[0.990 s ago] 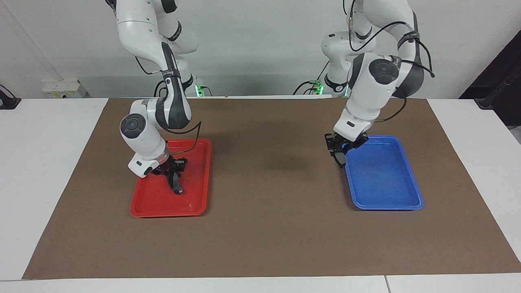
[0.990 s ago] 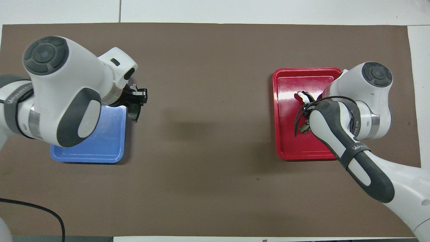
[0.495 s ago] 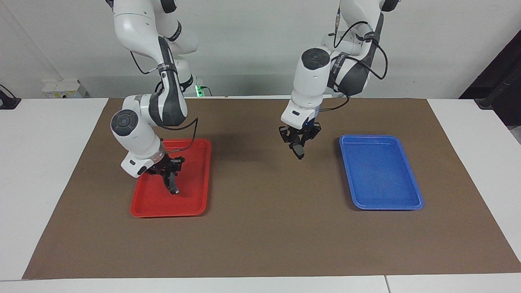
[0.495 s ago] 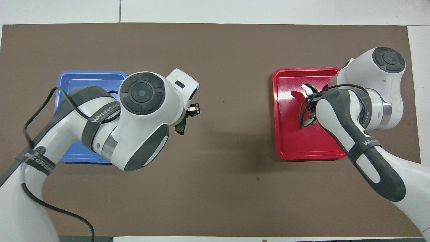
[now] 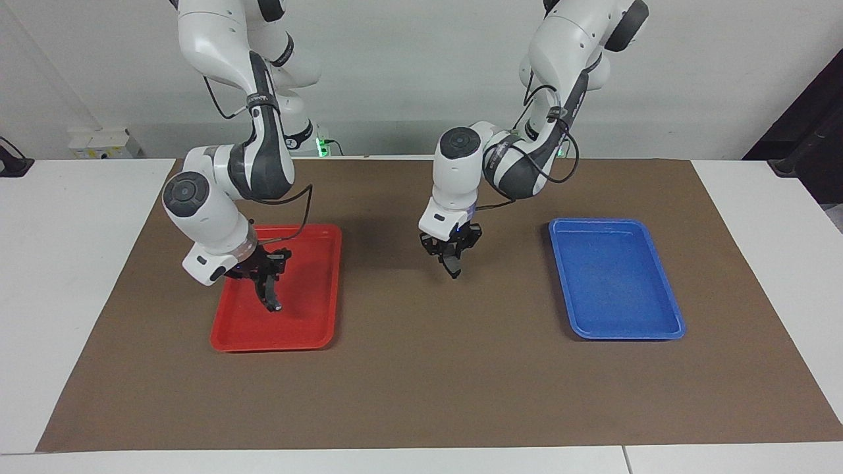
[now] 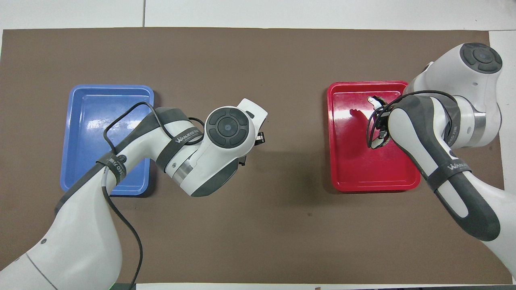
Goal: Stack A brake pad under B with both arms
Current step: 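Lower the flat pad onto the table center and open the left gripper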
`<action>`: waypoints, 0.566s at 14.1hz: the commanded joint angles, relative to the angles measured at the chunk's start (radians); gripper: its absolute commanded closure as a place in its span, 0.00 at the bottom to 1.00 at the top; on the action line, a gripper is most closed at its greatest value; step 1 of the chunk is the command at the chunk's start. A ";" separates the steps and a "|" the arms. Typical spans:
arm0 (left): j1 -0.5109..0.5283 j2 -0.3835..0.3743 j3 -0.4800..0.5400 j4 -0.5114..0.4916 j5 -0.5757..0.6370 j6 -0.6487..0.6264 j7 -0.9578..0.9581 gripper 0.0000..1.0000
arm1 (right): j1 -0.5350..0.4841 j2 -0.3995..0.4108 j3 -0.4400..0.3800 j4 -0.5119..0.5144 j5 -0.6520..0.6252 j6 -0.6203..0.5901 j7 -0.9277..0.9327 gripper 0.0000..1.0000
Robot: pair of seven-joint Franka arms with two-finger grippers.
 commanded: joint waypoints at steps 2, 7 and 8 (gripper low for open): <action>-0.052 0.095 0.005 0.101 0.025 -0.002 -0.029 0.99 | -0.010 -0.004 0.004 0.008 -0.008 -0.015 -0.029 1.00; -0.087 0.174 0.016 0.121 0.059 0.028 -0.051 0.99 | -0.013 -0.004 0.004 0.005 -0.007 -0.012 -0.022 1.00; -0.088 0.187 0.016 0.128 0.068 0.032 -0.051 0.99 | -0.013 -0.004 0.004 0.004 -0.008 -0.012 -0.016 1.00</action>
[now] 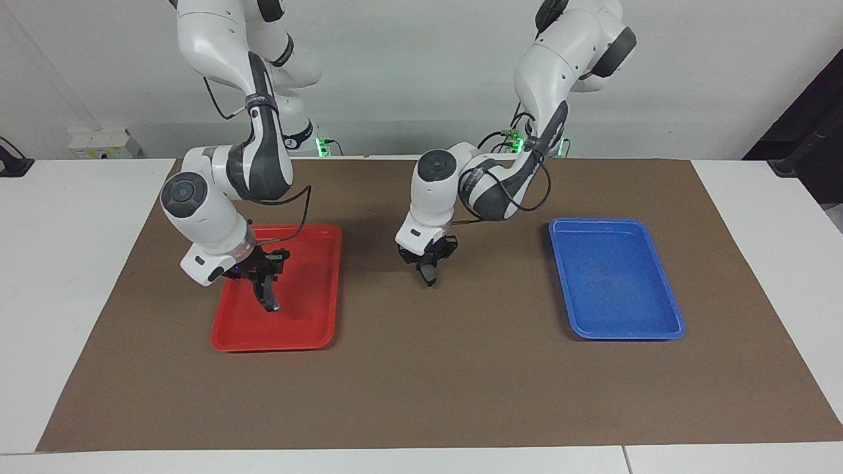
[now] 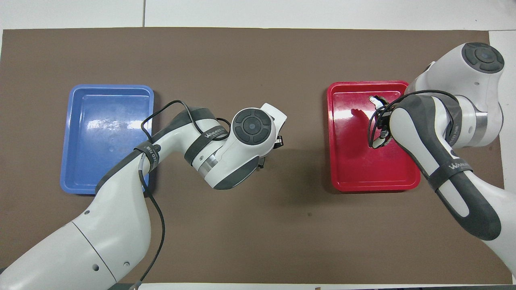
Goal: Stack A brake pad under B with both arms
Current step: 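Lower the flat pad onto the table center and open the left gripper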
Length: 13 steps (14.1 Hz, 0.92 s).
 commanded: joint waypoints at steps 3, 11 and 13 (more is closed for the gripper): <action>-0.021 0.051 0.012 0.042 0.044 0.012 -0.020 0.99 | -0.012 -0.005 0.005 0.005 -0.006 -0.014 -0.014 1.00; -0.020 0.049 0.031 0.078 0.099 -0.005 -0.008 0.27 | -0.012 -0.005 0.005 0.007 -0.008 -0.015 -0.014 1.00; -0.014 0.048 0.032 0.130 0.100 -0.062 -0.002 0.02 | -0.012 -0.005 0.005 0.009 -0.008 -0.018 -0.014 1.00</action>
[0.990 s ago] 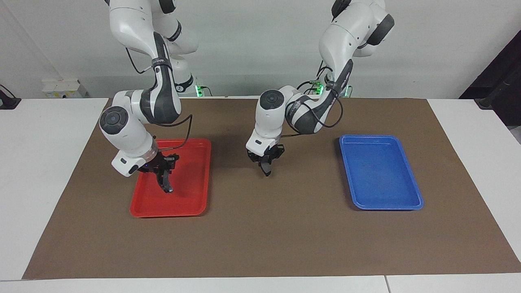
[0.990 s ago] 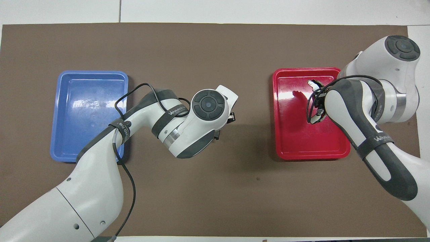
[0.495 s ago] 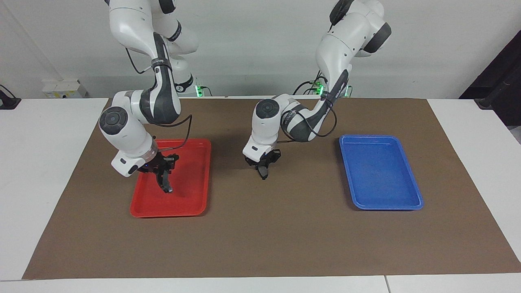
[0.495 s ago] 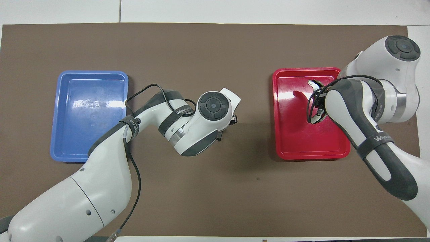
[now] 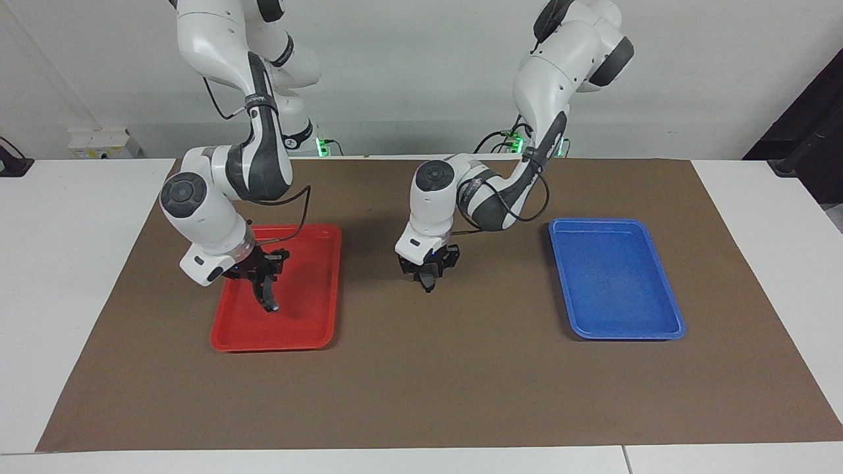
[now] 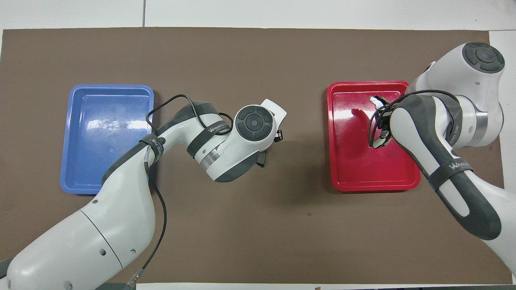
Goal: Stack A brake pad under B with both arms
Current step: 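Lower the flat pad onto the table center and open the left gripper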
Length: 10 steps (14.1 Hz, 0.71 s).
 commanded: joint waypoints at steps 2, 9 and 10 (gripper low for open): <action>-0.004 0.009 0.019 0.123 0.024 -0.135 0.024 0.00 | -0.007 -0.006 0.005 0.012 -0.008 -0.021 -0.014 1.00; 0.085 -0.161 0.042 0.186 -0.099 -0.394 0.276 0.00 | 0.035 -0.003 0.022 0.065 0.004 -0.056 -0.006 1.00; 0.090 -0.210 0.101 0.186 -0.157 -0.434 0.362 0.00 | 0.086 0.011 0.022 0.096 0.000 -0.075 0.047 1.00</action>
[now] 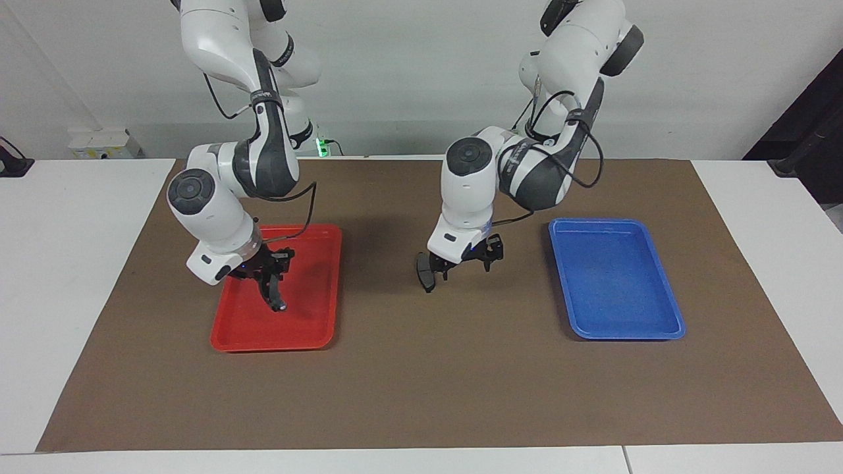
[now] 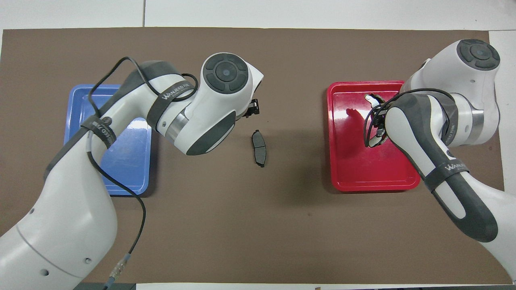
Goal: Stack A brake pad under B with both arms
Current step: 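Return the left gripper to rest while the right gripper carries the curved pad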
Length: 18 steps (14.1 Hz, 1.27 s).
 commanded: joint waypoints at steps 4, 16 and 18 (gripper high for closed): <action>0.042 -0.274 0.264 -0.026 -0.190 -0.220 0.432 0.00 | 0.194 0.081 0.011 0.196 0.011 -0.087 0.191 1.00; 0.043 -0.447 0.534 -0.057 -0.358 -0.295 0.778 0.00 | 0.429 0.209 0.039 0.239 0.066 0.054 0.426 1.00; 0.043 -0.466 0.536 -0.057 -0.358 -0.316 0.780 0.00 | 0.437 0.209 0.039 0.211 0.066 0.101 0.424 1.00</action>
